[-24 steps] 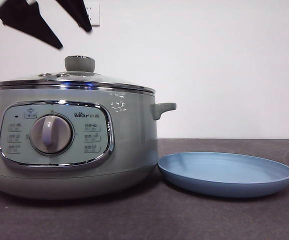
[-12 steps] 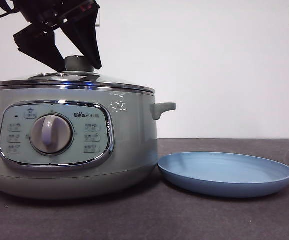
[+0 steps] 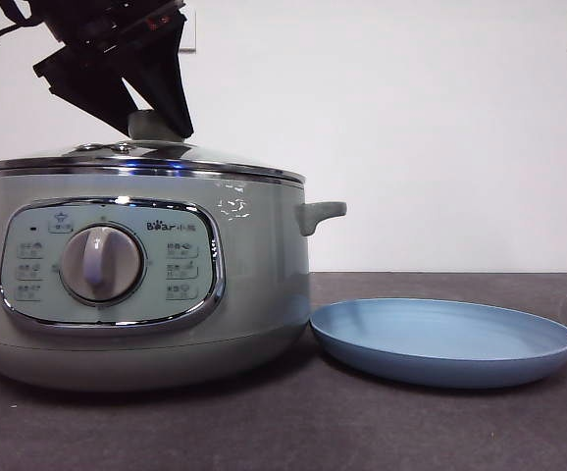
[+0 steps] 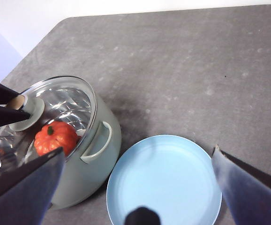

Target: Take the pumpkin out from the steamer,put the pumpkin in the blue plate,close the lid

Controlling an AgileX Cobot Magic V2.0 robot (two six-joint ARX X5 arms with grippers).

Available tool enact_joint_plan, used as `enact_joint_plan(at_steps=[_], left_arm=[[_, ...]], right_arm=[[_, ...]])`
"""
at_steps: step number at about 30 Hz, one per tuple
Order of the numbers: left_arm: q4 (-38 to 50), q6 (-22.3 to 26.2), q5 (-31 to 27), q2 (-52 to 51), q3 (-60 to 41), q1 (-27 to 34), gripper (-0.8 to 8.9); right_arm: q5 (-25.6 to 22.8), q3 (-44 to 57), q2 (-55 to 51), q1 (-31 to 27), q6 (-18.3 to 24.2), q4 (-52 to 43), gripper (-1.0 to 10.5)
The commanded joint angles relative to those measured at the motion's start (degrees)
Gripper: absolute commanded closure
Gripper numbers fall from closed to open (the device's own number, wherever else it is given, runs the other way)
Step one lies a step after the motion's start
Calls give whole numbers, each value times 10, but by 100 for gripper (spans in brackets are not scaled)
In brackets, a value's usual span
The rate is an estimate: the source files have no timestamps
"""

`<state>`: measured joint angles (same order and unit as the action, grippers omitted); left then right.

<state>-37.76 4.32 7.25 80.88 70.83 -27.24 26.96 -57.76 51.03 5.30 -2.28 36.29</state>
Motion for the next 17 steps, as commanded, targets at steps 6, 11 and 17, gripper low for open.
enact_joint_plan(at_steps=[6, 11, 17], left_arm=[[4, 9, -18, -3, 27, -1, 822], [4, 9, -29, -38, 51, -1, 822], [-1, 9, -61, -116, 66, -1, 822]], right_arm=[[2, -1, 0, 2, -24, -7, 352], [38, -1, 2, 9, -22, -19, 352], [46, -7, 34, 45, -21, -20, 350]])
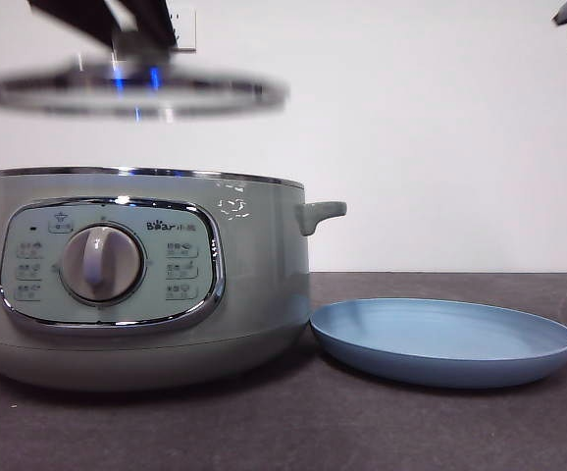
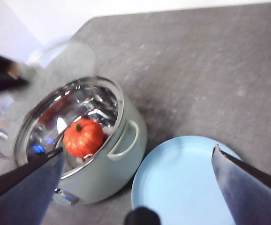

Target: Take the pumpkin out from the steamer,put the pumpkin in the blue plate,close the lid

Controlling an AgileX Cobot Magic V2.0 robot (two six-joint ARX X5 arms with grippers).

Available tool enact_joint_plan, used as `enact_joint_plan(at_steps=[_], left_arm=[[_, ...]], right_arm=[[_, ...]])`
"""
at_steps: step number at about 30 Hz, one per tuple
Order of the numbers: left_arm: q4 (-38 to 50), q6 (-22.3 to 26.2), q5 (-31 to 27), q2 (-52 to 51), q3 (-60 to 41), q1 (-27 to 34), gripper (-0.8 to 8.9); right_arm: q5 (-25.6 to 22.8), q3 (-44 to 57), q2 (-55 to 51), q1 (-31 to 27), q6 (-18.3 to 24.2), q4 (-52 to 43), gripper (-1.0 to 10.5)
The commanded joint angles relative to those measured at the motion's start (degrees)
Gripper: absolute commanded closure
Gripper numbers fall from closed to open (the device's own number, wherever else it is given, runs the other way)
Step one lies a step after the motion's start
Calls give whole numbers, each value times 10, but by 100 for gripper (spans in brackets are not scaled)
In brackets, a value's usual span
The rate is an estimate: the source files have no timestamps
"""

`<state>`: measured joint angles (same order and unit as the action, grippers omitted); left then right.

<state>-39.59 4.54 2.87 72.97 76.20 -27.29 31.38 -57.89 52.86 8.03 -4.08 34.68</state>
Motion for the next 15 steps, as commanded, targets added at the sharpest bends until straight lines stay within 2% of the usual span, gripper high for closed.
enact_joint_plan(at_steps=[1, 9, 15], left_arm=[[13, 6, -29, -52, 12, 0, 822], [-42, 6, -163, -186, 12, 0, 822], [-79, 6, -262, -266, 12, 0, 822]], right_arm=[[1, -8, 24, 29, -2, -4, 350], [-7, -76, 143, 139, 12, -3, 343], [-83, -185, 262, 237, 42, 19, 245]])
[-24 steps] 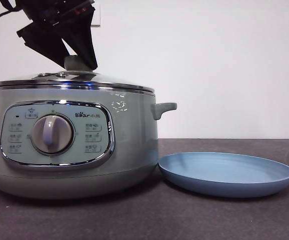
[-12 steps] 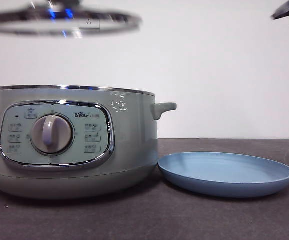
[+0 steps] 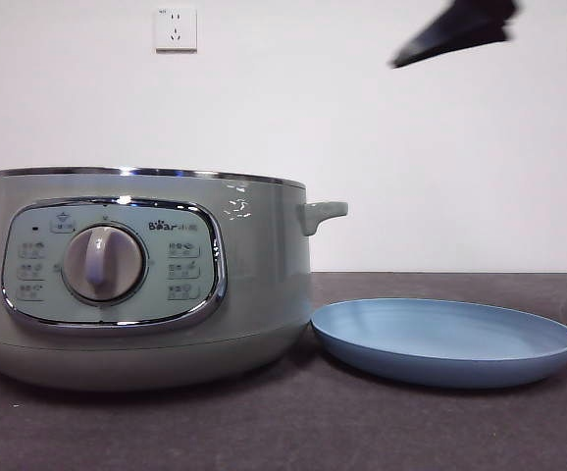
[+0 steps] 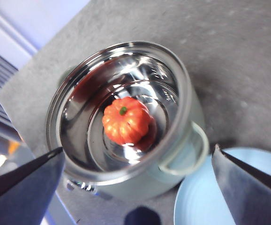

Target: Take the pumpkin out from the steamer,put the pumpkin in the blue plate,close the lid

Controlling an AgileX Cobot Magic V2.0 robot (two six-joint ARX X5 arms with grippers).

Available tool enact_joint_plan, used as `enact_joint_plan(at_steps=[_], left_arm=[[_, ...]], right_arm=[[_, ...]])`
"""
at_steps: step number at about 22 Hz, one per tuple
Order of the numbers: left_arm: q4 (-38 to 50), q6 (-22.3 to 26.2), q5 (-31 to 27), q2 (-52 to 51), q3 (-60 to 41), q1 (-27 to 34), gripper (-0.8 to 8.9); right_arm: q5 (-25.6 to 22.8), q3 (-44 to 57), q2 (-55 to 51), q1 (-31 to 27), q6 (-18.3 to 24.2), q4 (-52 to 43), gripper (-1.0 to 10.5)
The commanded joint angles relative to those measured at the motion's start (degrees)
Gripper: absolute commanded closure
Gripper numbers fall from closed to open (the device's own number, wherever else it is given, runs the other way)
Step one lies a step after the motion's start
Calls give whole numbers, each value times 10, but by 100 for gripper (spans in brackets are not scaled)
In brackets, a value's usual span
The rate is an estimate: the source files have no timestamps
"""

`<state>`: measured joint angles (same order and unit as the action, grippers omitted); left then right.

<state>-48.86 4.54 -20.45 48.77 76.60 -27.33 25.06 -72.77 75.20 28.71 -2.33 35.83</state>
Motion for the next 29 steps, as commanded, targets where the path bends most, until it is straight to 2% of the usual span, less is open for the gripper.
enact_joint_plan(at_steps=[1, 4, 10, 13, 16, 20, 22, 24, 25, 27, 28, 29], left_arm=[[8, 6, -39, -35, 9, 0, 822], [-8, 6, -59, -62, 9, 0, 822], [-57, -2, -95, -81, 9, 0, 822], [-61, -3, -95, -81, 9, 0, 822], [-67, -5, -95, -81, 9, 0, 822], [-72, -5, -94, -81, 9, 0, 822], [-74, -5, -93, -81, 9, 0, 822], [-74, -5, -92, -81, 9, 0, 822], [-75, -5, -92, -81, 9, 0, 822], [-79, -5, -91, -81, 9, 0, 822], [-80, -5, -91, -81, 9, 0, 822], [-80, -5, -91, -81, 9, 0, 822]], right_arm=[[-29, -59, 61, 45, 31, 13, 245], [-58, -131, 125, 89, 50, 43, 245], [-196, -322, 303, 190, 108, 135, 245], [-200, -353, 367, 210, 123, 140, 245], [-253, -353, 416, 217, 138, 132, 246], [-249, -353, 463, 209, 145, 127, 251], [-215, -353, 483, 203, 144, 125, 255], [-205, -353, 499, 201, 144, 124, 284], [-205, -353, 501, 201, 144, 124, 442], [-206, -353, 501, 202, 144, 125, 890], [-207, -353, 501, 202, 141, 125, 960], [-206, -353, 500, 202, 137, 125, 958]])
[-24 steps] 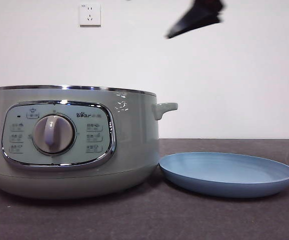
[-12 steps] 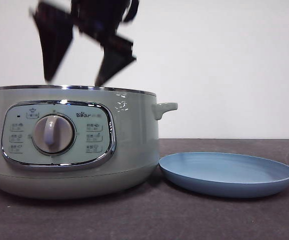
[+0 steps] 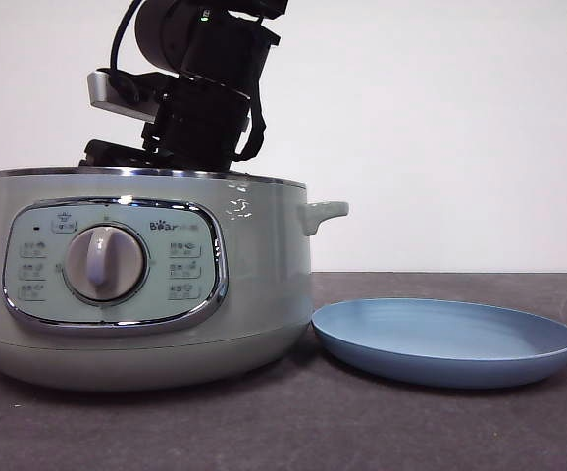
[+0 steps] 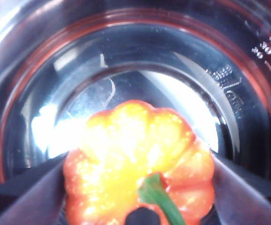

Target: Take the pumpkin out from the steamer,put the pumpkin in the blue plate,close the lid

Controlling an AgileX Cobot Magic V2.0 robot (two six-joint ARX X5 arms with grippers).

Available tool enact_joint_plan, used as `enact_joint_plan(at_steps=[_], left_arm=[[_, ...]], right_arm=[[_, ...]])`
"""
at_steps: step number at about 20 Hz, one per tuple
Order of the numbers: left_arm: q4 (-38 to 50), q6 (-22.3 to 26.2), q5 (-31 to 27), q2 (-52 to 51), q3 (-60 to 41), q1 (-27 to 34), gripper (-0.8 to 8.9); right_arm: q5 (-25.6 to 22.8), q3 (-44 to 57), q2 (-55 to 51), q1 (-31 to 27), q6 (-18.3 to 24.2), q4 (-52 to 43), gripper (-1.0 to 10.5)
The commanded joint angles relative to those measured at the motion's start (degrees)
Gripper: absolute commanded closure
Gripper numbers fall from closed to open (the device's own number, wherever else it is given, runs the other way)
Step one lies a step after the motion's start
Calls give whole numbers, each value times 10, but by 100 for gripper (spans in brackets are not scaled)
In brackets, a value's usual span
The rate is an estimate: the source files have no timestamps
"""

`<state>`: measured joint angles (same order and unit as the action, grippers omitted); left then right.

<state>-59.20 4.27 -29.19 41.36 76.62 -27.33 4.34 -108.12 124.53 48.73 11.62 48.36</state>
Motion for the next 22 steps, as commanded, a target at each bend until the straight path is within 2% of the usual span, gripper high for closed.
enact_joint_plan(at_steps=[1, 6, 9, 12, 14, 18, 22], left_arm=[[23, -2, -4, -7, 8, 0, 822], [31, -2, -3, -2, 8, 0, 822], [51, -2, 16, 10, 8, 0, 822], [68, -1, 41, 22, 8, 0, 822], [76, -1, 43, 31, 8, 0, 822], [93, -1, 74, 43, 8, 0, 822], [102, -1, 101, 60, 8, 0, 822]], right_arm=[[1, 0, -1, 1, -4, 4, 958], [-3, 0, -128, -6, -6, 56, 958], [-3, 0, -242, -42, -9, 125, 958], [-45, 1, -319, -99, -64, 208, 958], [-61, 15, -352, -126, -78, 232, 959], [-106, 119, -424, -146, -107, 234, 959], [-114, 281, -508, -146, -144, 150, 958]])
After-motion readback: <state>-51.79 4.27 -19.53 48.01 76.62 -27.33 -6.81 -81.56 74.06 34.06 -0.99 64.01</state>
